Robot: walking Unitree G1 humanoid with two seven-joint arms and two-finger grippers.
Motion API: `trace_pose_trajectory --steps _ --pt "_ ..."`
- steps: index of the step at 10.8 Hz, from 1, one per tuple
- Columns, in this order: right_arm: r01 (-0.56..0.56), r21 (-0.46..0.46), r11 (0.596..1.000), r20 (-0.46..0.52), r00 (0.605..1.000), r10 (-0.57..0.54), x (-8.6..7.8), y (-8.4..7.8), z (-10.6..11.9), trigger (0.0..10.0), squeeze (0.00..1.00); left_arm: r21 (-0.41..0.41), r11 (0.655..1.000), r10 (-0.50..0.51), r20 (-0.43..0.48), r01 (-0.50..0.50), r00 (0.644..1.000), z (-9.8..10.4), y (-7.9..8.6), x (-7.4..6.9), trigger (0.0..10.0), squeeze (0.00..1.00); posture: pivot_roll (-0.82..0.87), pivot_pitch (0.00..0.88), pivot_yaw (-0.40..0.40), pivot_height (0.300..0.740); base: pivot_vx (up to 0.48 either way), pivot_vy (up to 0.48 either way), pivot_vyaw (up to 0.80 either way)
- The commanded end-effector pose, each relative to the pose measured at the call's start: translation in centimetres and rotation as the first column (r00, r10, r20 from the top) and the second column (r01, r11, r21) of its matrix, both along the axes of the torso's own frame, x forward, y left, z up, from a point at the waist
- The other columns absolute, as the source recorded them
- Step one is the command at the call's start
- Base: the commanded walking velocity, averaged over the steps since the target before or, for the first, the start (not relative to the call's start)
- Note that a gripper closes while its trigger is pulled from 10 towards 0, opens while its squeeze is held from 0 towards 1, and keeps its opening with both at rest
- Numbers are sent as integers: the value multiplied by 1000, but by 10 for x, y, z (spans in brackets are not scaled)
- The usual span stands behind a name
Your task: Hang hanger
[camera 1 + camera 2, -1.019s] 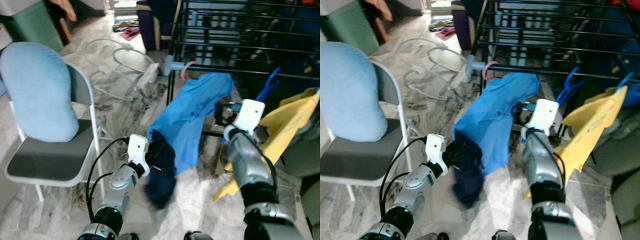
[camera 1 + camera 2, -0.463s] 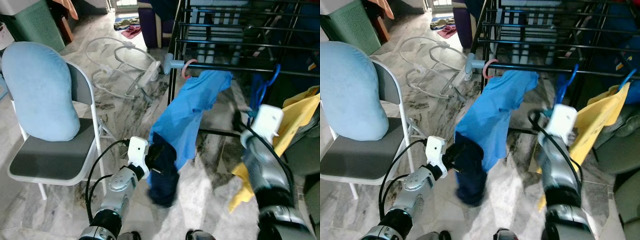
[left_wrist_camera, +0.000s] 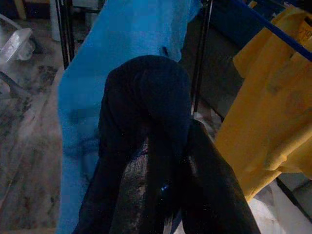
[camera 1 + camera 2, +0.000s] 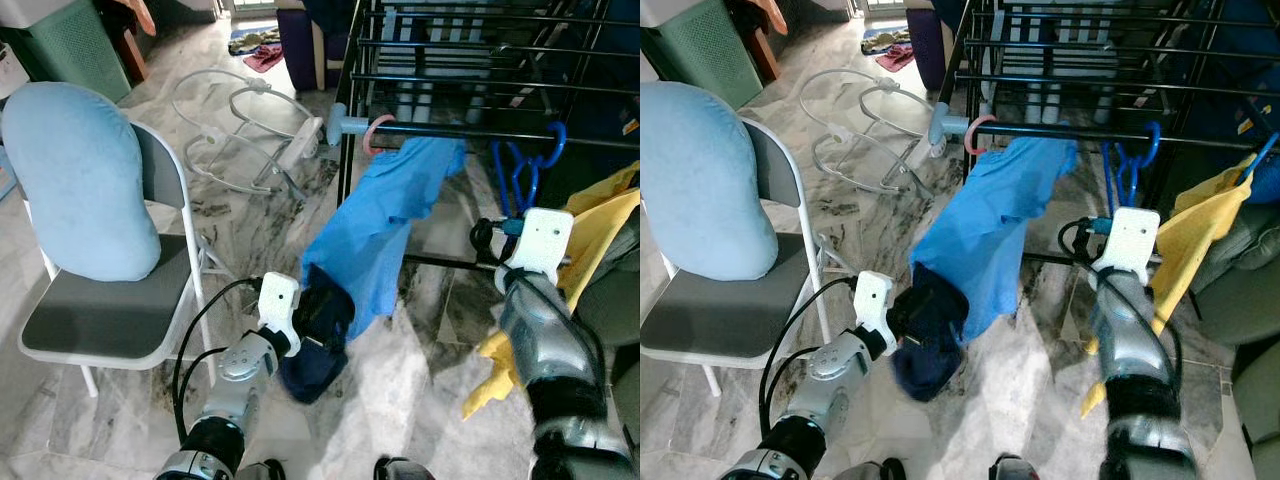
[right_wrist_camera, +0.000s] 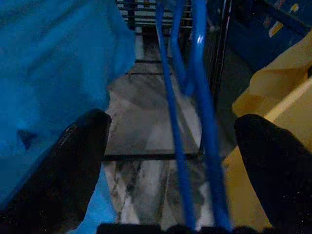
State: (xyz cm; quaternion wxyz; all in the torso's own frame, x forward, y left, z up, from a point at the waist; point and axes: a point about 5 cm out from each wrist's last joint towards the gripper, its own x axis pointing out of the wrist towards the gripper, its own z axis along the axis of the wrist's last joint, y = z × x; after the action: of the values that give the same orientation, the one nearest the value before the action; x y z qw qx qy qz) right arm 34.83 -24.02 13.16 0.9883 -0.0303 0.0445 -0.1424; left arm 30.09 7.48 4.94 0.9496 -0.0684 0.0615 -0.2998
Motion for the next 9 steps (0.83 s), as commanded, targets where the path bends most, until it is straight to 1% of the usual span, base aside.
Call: trace_pose_trajectory --steps 1,2,3,4,6,8,9 --pt "-6 -20 1000 -8 1000 6 4 -4 6 10000 0 9 1000 -18 16 18 1000 4 -2 3 10000 0 -190 156 81 740 0 0 0" --pt "-7 -27 1000 -30 1000 6 6 -8 6 10000 0 10 1000 -18 15 18 1000 4 -1 3 10000 0 -187 156 76 740 0 0 0" --pt "9 -35 999 -49 999 -11 8 -17 8 0 0 12 1000 -7 11 7 1000 3 0 2 10000 0 -182 157 71 740 0 0 0" --pt "8 -36 999 -58 998 -10 8 -18 7 0 0 11 1000 -4 8 4 1000 2 0 1 10000 0 -180 157 70 740 0 0 0" --pt "4 -24 1000 -69 998 -5 10 -15 6 0 0 13 1000 -5 3 5 1000 0 0 0 10000 0 -176 159 71 740 0 0 0" --pt "-2 -17 1000 -86 996 1 11 -14 3 471 0 17 1000 -7 2 7 1000 1 0 0 10000 0 -176 160 75 740 0 0 0" --pt "10 -10 1000 -98 995 -11 10 -17 1 706 0 22 1000 -10 1 10 1000 1 0 1 10000 0 -177 161 78 740 0 0 0"
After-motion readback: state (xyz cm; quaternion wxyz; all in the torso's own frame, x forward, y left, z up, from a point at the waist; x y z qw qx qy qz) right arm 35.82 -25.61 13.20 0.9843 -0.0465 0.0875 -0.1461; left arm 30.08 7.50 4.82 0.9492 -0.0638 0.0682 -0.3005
